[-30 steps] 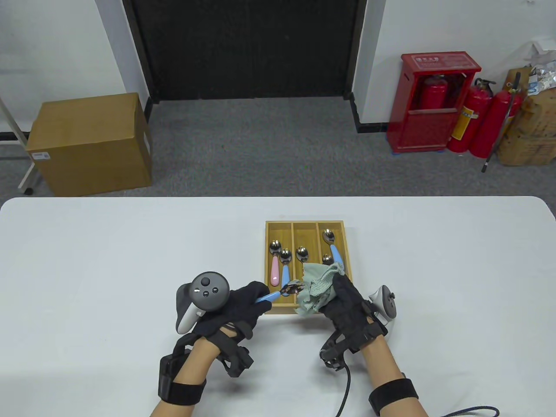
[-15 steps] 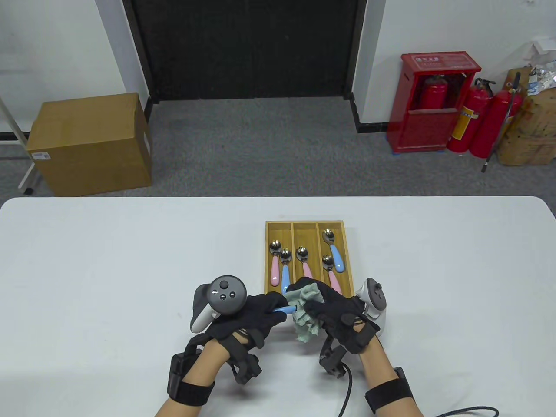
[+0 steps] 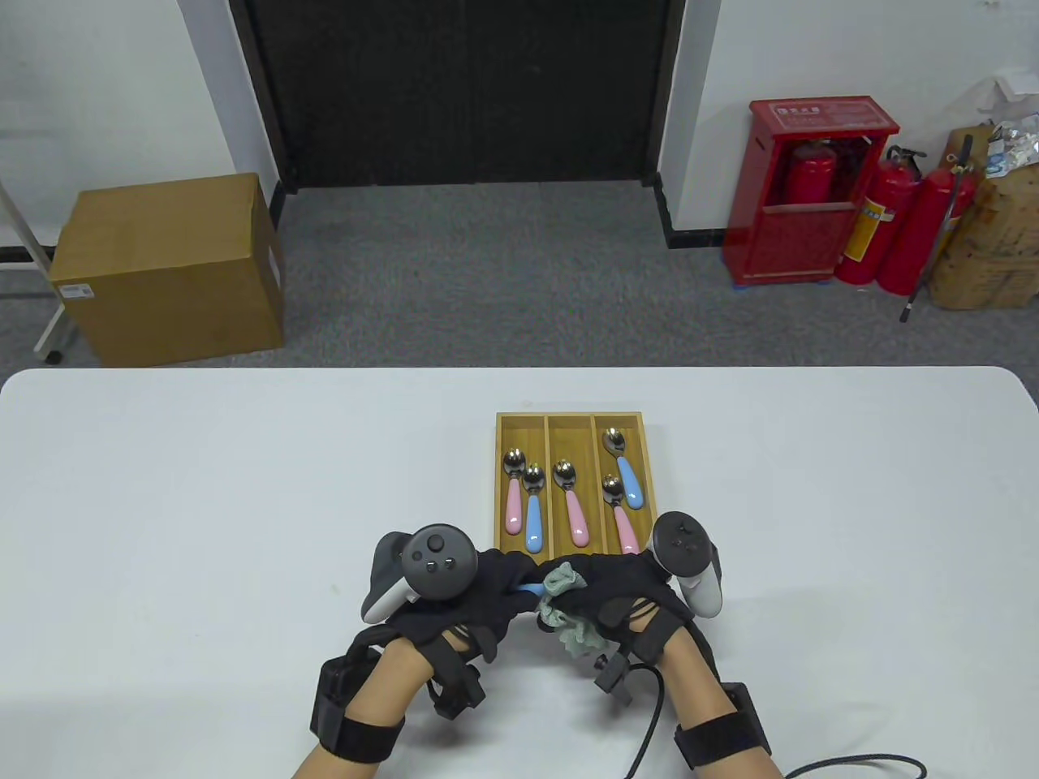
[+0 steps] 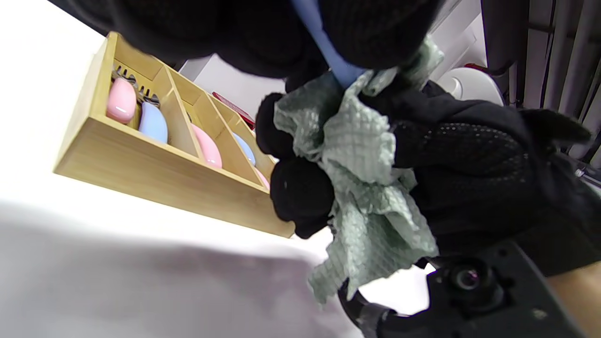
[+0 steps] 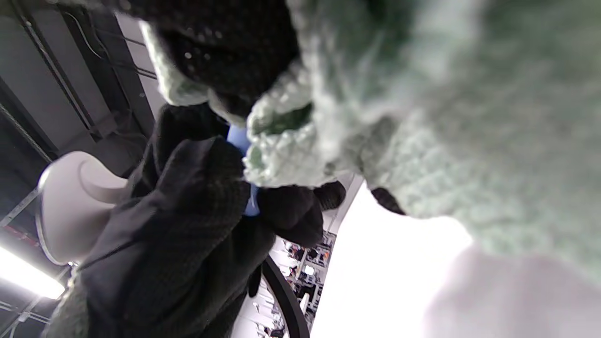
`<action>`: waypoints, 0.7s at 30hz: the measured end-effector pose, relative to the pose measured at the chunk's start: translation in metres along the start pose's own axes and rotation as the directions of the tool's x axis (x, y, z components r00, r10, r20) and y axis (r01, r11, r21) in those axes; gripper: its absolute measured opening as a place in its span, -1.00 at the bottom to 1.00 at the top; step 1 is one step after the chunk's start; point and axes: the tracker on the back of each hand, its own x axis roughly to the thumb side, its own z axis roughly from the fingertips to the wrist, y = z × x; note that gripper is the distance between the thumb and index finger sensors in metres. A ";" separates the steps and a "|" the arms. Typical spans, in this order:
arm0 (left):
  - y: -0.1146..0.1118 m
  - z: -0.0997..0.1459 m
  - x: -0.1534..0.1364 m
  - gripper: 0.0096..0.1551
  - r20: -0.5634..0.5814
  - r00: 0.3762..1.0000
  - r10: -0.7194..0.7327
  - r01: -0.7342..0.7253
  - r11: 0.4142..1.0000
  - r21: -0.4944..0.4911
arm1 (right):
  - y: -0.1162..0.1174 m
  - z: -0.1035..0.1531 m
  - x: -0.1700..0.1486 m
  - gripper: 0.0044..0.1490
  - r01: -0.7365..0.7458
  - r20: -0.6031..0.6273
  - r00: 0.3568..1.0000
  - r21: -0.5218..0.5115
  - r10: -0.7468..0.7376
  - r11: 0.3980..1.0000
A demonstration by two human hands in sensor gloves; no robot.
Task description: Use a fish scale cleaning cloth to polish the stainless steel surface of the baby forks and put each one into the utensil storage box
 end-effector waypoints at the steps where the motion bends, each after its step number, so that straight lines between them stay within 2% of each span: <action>1: 0.000 0.000 -0.001 -0.49 -0.003 1.000 0.003 -0.003 1.000 0.003 | 0.000 0.000 0.000 -0.36 0.005 0.006 1.000 -0.019 -0.005 1.000; 9: -0.007 -0.001 -0.009 -0.48 -0.036 0.991 0.129 -0.127 0.991 0.040 | -0.004 0.005 -0.001 -0.42 0.043 0.066 0.997 -0.221 -0.030 0.974; 13: -0.015 -0.002 -0.013 -0.47 -0.053 0.977 0.208 -0.207 0.978 0.022 | -0.007 0.008 -0.001 -0.44 0.095 0.095 0.993 -0.322 -0.068 0.942; 17: -0.017 -0.003 -0.013 -0.44 -0.042 0.972 0.230 -0.231 0.973 -0.012 | -0.012 0.010 -0.002 -0.44 0.124 0.121 0.989 -0.344 -0.087 0.931; 21: -0.011 -0.003 -0.011 -0.43 -0.034 0.980 0.196 -0.197 0.980 -0.030 | -0.016 0.009 0.002 -0.43 0.104 0.135 0.989 -0.290 -0.066 0.951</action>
